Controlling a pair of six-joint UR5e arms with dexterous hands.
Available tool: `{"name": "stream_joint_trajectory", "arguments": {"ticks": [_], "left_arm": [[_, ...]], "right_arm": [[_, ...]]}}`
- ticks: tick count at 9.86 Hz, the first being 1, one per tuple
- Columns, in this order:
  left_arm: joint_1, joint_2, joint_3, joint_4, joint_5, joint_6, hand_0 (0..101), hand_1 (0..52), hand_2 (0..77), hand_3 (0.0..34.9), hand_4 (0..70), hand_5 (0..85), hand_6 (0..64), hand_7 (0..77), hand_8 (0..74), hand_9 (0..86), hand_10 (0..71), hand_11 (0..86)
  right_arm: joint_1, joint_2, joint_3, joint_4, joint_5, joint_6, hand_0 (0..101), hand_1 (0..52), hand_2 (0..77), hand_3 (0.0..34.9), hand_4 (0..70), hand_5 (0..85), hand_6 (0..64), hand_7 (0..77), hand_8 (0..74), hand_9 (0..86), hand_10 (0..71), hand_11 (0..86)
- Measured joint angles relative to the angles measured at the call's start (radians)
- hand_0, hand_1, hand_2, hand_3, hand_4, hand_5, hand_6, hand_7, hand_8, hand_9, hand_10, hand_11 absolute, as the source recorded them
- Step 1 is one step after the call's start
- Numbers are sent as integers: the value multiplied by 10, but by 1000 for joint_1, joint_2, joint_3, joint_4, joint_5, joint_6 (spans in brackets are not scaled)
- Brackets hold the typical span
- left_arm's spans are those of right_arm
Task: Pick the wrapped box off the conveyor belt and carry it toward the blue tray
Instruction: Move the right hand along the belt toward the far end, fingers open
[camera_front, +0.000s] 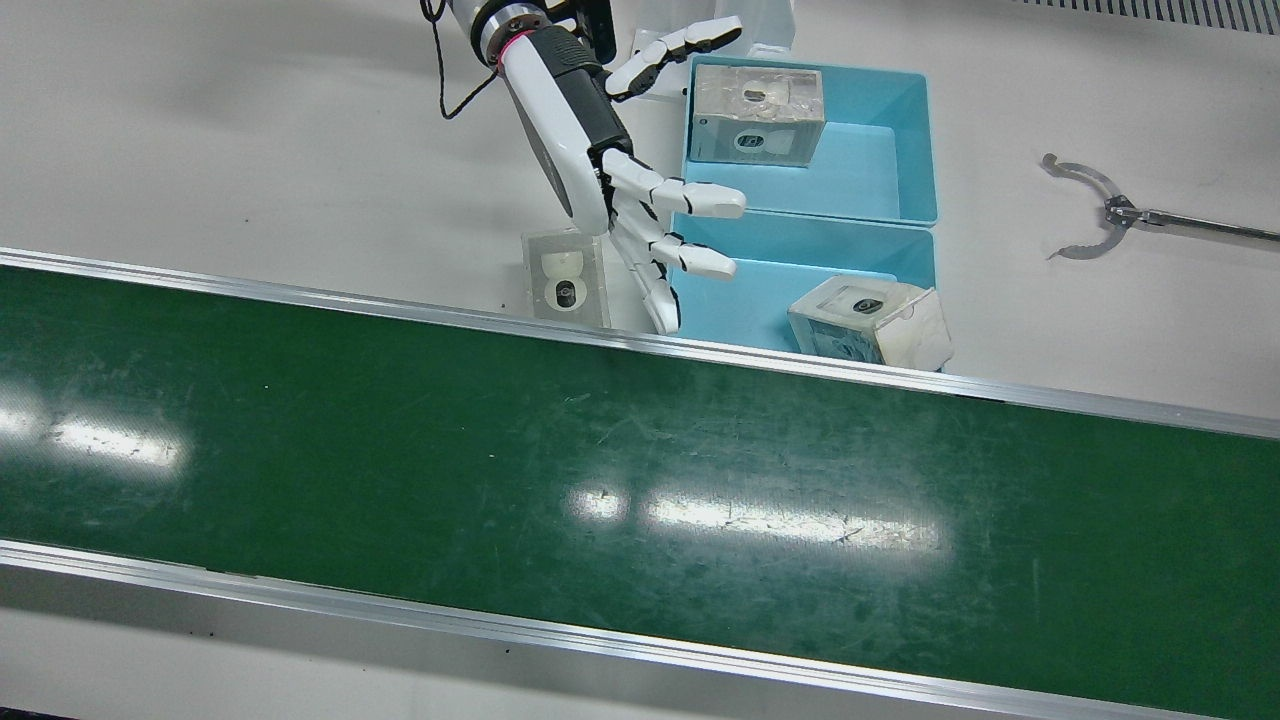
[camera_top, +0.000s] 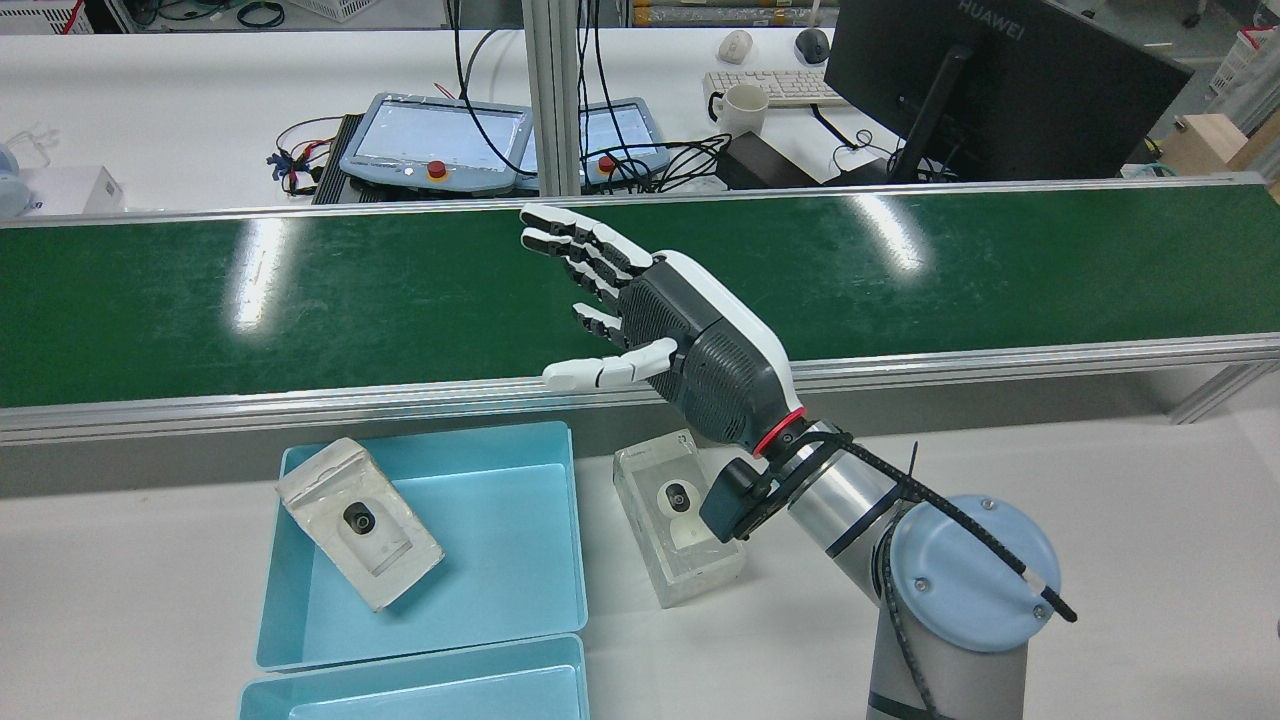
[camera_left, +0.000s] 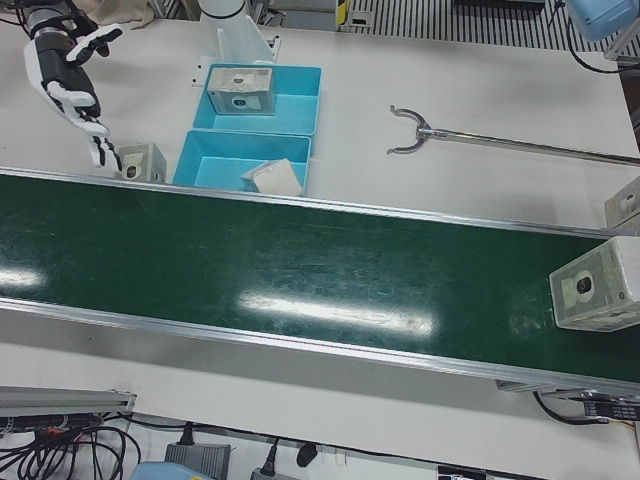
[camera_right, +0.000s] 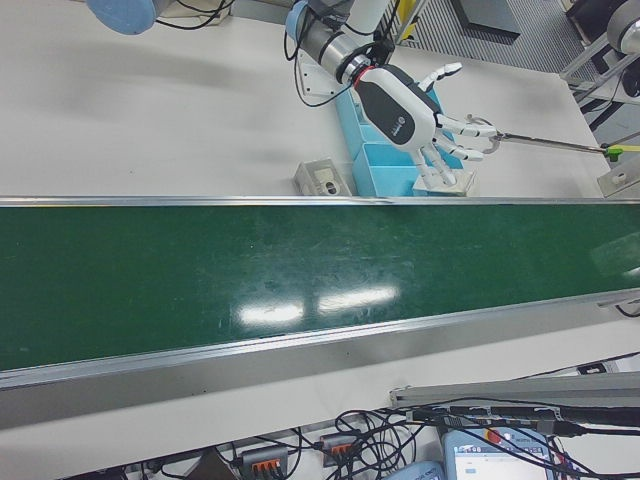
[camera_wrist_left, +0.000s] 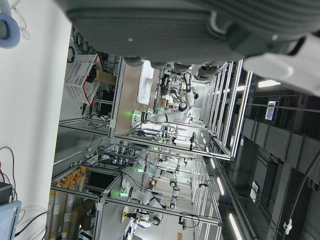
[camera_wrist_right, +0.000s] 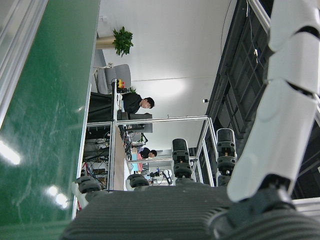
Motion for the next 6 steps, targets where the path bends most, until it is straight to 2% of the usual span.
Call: {"name": "stream_joint_trajectory", "arguments": {"ticks": [1,3,4,5,6], "left_arm": [[0,0,0,0,0,0,0,0,11,0,0,5,0,5,5,5,5,0],[0,0,0,0,0,0,0,0,5,0,0,11,0,5,5,0,5,0],[0,0,0,0,0,0,0,0,5,0,0,11,0,5,5,0,5,0],[0,0,0,0,0,0,0,0,5,0,0,5,0,5,5,0,5,0],[0,0,0,0,0,0,0,0,11,0,0,5,0,5,5,5,5,0]], "right_arm": [[34,-24,6,-2,-23,17,420,71,164,305,153,158,0,191,0,33,16,38],[138,-110,10,-3,-93,62,418,87,147,306,147,158,0,191,0,33,16,38],[187,-148,11,-2,-111,78,407,87,147,305,115,158,0,158,0,27,16,38],[243,-187,10,-2,-128,88,407,87,147,305,115,158,0,158,0,27,16,38],[304,-218,6,-3,-147,93,441,125,164,306,76,142,0,169,0,16,11,22]]}}
